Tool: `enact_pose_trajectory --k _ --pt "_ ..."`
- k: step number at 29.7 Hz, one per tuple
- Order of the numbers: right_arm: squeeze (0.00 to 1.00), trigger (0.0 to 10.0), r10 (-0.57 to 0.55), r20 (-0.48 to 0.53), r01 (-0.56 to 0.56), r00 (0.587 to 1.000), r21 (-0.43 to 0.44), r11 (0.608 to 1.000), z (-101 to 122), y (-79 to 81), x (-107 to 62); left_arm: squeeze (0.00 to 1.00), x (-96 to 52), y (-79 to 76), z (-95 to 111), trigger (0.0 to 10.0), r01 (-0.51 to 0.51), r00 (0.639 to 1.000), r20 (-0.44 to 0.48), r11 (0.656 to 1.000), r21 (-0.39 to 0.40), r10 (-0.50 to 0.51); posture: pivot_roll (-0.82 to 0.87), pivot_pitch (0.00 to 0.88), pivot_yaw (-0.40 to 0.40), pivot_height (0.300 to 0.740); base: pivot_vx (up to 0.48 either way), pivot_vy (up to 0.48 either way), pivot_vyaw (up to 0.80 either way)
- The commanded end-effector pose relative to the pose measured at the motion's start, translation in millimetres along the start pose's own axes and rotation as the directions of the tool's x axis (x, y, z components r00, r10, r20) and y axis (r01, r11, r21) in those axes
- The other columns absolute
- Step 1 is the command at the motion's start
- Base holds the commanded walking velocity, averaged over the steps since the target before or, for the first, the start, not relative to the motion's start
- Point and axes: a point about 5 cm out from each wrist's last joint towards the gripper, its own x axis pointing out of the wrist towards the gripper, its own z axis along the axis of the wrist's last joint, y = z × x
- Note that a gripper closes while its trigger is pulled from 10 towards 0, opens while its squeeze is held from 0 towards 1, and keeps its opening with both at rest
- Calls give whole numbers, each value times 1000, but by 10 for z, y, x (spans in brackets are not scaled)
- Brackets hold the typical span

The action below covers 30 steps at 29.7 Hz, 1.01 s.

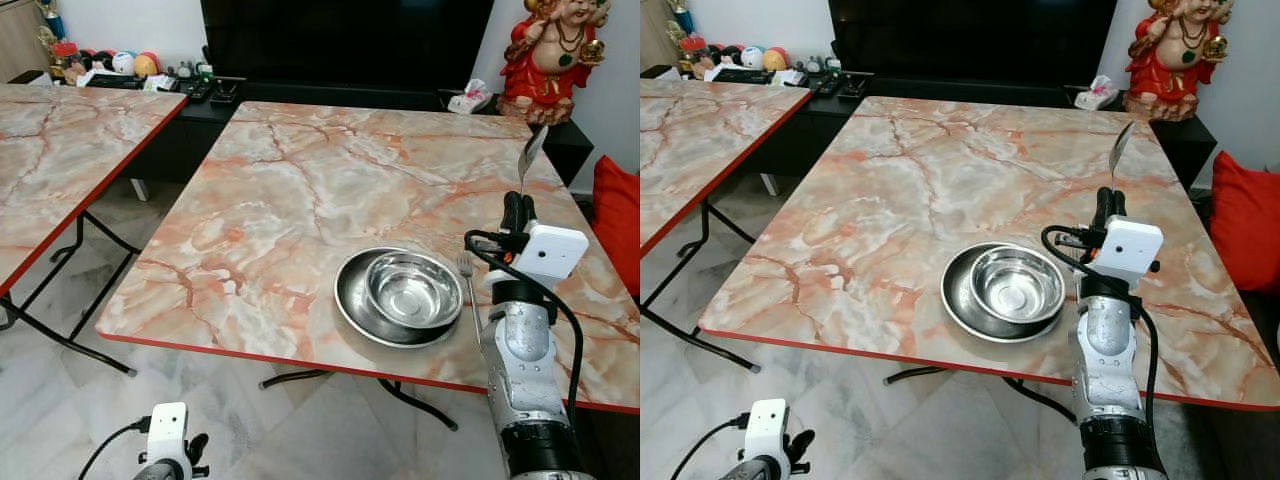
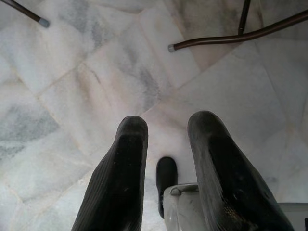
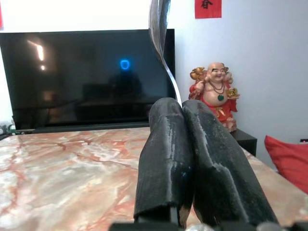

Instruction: Setting the table

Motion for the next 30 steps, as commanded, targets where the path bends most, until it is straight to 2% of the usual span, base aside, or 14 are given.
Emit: enact_pose_trajectory --k 1,16,21,26,29,30 --pt "0 10000 -2 3 2 1000 -3 1000 23 -9 27 0 -6 5 -13 10000 -1 1000 0 1000 2 1 100 0 -7 740 0 0 0" --pt "0 10000 -3 6 3 1000 -5 1000 34 -7 51 0 -5 13 -11 10000 -9 1000 0 1000 -17 9 100 0 -9 740 0 0 0" --pt "0 10000 -21 -2 21 1000 -16 1000 38 -68 81 0 -4 8 -7 10000 -6 1000 2 1000 -15 6 100 0 -8 740 0 0 -335" --pt "0 10000 -34 -11 33 999 -79 996 93 -155 182 0 -4 9 -7 10000 -4 1000 1 1000 -12 4 98 0 -6 740 0 0 -115" --pt "0 10000 -67 -17 64 998 -133 989 140 -294 268 0 -3 7 -4 10000 -4 1000 2 1000 -12 4 99 0 -6 740 0 0 0" --pt "0 10000 -67 -17 64 998 -133 989 140 -294 268 0 -3 7 -4 10000 -4 1000 2 1000 -12 4 99 0 -6 740 0 0 0"
